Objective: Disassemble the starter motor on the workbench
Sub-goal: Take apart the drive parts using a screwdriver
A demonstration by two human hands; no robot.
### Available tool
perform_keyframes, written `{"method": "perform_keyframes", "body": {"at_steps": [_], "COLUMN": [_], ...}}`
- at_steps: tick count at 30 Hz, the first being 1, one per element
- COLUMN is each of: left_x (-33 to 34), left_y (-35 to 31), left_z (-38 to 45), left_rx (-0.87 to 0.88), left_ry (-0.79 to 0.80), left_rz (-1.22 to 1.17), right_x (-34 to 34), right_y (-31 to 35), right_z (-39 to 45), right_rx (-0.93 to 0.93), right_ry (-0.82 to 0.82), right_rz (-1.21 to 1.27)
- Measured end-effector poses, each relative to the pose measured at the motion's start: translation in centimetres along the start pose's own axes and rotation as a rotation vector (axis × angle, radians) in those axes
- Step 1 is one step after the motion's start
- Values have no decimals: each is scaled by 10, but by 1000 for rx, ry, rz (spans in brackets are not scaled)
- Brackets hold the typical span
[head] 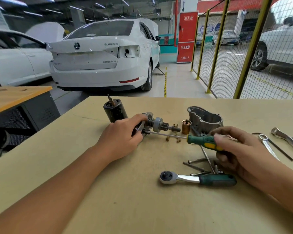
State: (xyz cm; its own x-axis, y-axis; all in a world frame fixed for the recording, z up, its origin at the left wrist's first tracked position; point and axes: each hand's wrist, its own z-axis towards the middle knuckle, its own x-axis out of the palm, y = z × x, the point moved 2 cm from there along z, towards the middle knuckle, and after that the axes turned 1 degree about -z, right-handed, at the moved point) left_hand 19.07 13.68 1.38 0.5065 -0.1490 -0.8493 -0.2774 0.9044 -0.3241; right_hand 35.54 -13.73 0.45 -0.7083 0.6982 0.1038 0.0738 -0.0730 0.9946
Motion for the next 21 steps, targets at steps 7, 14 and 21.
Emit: {"method": "perform_keyframes", "body": {"at_steps": [7, 14, 21], "left_x": [1, 4, 8], "left_y": [3, 0, -1], "left_z": [-1, 1, -1], "left_rx": [-28, -67, -60], "left_ry": [-16, -64, -86], "left_rz": [-16, -19, -10], "right_x": [-3, 0, -7], "right_y": [-3, 0, -2], "right_z": [2, 4, 10], "right_rx": [-28, 9, -11], "right_ry": [-64, -59, -91], "right_rz": [29, -27, 71]}}
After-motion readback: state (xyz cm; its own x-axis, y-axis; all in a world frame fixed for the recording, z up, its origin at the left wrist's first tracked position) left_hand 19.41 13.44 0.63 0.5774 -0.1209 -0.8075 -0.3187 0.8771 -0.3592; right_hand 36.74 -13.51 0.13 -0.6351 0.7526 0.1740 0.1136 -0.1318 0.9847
